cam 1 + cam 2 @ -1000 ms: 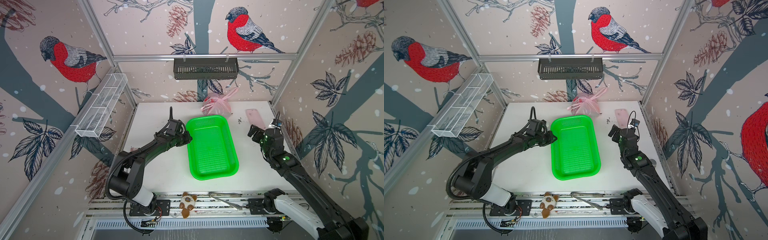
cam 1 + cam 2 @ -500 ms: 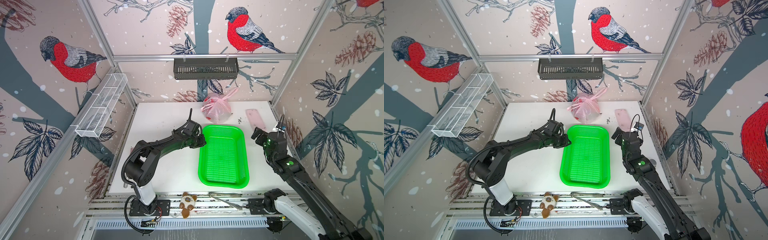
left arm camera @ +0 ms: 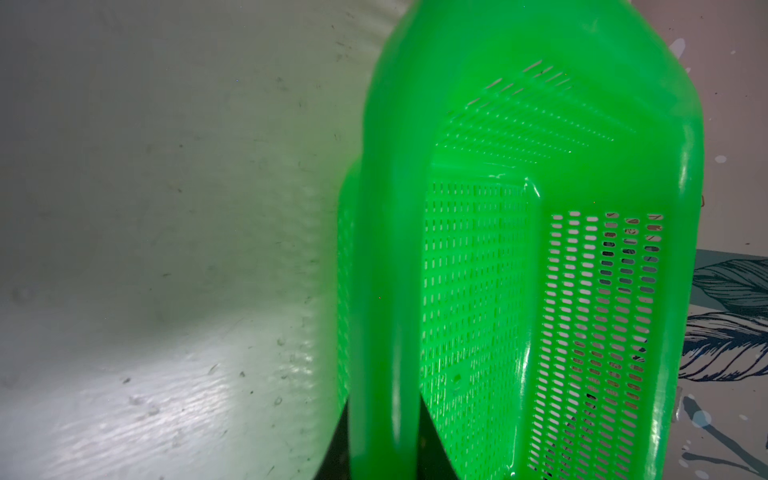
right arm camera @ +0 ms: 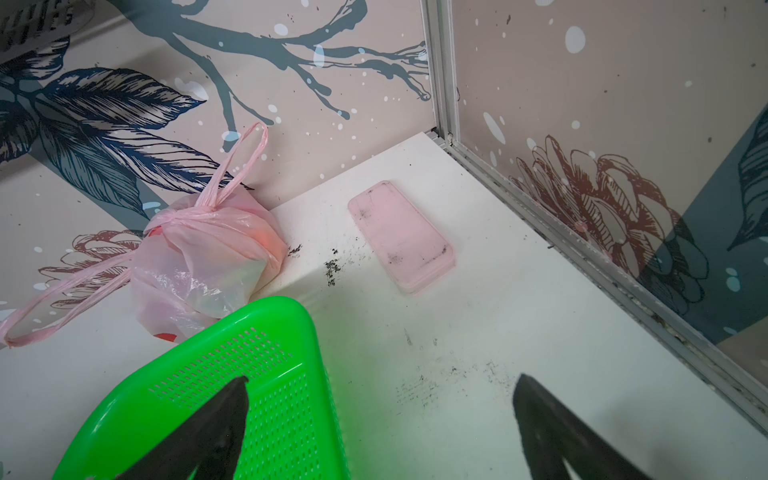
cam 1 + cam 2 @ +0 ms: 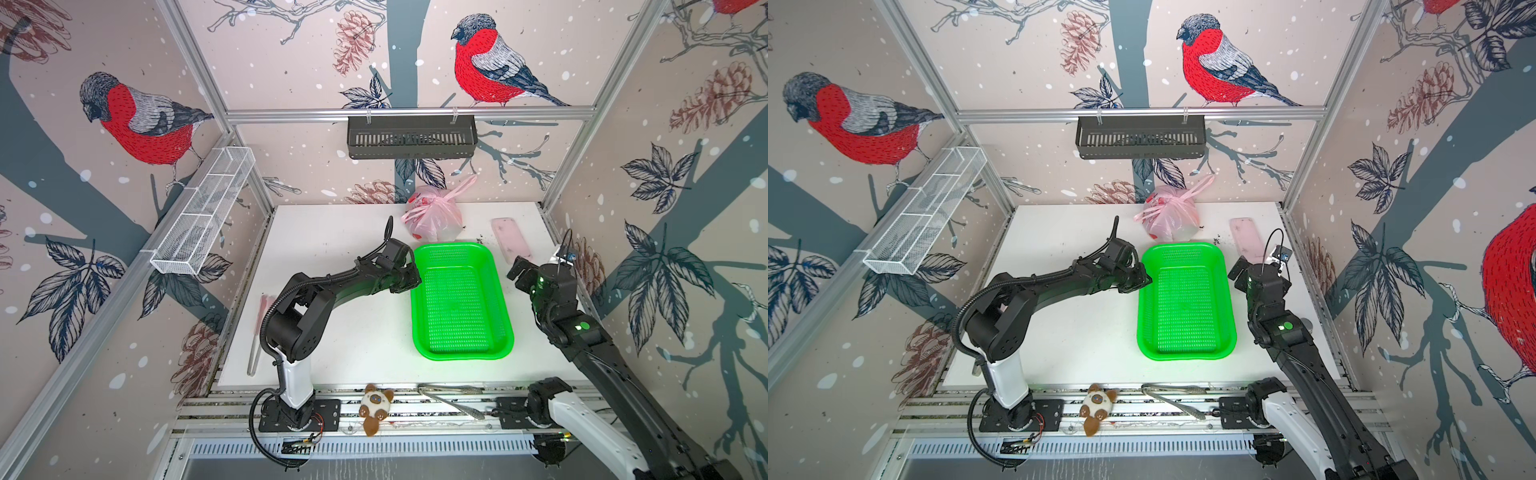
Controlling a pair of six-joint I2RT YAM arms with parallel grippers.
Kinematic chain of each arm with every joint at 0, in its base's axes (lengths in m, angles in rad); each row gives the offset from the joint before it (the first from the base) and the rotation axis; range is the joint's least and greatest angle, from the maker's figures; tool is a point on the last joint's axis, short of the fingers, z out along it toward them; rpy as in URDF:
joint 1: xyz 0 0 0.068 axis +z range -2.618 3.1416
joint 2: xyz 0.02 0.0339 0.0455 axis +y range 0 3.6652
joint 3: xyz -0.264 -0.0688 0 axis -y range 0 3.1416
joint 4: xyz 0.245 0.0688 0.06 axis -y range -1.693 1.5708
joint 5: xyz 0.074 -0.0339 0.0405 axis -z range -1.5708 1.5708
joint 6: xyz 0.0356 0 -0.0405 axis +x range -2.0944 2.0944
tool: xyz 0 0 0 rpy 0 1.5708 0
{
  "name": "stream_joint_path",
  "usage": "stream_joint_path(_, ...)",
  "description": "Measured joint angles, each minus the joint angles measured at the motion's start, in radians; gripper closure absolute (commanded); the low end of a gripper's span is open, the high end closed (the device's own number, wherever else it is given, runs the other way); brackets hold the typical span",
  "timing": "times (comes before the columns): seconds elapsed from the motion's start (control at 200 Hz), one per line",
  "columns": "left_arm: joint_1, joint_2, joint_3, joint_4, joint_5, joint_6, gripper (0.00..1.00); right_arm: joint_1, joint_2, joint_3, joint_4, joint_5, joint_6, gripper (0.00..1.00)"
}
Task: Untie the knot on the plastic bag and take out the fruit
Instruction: 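Grasp the green basket rim with the left gripper and drag it toward the right gripper, then release the basket and reach the left gripper to the knotted pink bag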
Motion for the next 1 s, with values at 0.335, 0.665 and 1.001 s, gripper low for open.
stream_joint_path(0.335,-0.015,0.003,0.005,0.0,-0.016,-0.011,0.97,-0.016,-0.005,-0.014,0.006,-0.023,-0.003,0.01)
stream_joint_path(0.665,-0.018,-0.006,0.014,-0.034,-0.044,-0.008,0.8,-0.023,-0.028,-0.037,0.02,-0.033,-0.002,0.01)
stream_joint_path(1.001,-0.02,-0.016,0.043,-0.036,-0.068,0.013,0.52,-0.027,-0.04,-0.044,0.03,-0.048,0.002,0.01)
